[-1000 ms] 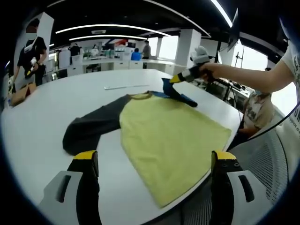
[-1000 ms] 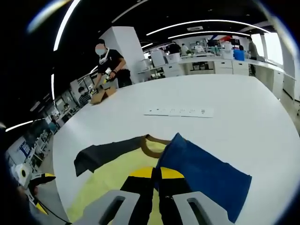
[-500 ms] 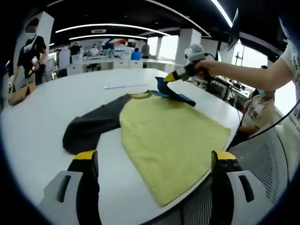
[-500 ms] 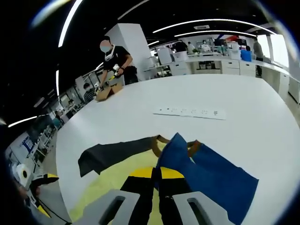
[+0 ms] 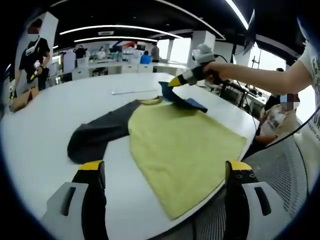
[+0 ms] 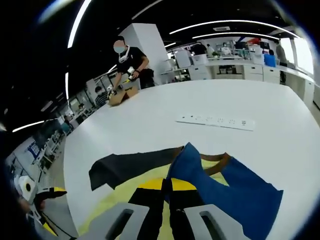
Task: Fold the garment on the visible template until the final outline fits inside the template.
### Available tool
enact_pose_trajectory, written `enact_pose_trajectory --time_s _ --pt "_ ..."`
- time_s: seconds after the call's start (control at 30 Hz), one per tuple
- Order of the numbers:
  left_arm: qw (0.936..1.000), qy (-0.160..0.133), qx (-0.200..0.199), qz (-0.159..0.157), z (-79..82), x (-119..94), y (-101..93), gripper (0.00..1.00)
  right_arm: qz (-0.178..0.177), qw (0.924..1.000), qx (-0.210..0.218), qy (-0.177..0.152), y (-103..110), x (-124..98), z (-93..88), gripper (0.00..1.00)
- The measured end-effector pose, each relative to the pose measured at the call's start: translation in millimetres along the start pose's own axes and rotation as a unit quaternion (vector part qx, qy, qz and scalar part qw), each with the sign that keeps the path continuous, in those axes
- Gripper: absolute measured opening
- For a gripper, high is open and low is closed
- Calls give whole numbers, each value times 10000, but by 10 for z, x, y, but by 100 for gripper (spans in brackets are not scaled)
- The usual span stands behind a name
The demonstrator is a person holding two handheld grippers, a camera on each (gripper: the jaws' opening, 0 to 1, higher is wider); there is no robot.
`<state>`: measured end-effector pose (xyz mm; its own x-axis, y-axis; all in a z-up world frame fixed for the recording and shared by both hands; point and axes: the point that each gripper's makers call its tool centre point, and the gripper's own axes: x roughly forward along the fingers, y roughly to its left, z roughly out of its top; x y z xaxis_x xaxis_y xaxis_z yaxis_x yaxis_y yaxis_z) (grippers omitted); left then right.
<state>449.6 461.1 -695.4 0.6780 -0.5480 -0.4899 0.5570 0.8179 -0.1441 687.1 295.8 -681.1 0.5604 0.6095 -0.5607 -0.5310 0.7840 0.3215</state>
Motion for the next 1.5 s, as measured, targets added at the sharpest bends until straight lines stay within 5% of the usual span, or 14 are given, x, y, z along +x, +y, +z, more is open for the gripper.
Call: enact_pose_trajectory --time_s 1.5 --pt "9999 21 -119 83 -99 -44 68 96 812 9952 -438 316 795 432 -140 0"
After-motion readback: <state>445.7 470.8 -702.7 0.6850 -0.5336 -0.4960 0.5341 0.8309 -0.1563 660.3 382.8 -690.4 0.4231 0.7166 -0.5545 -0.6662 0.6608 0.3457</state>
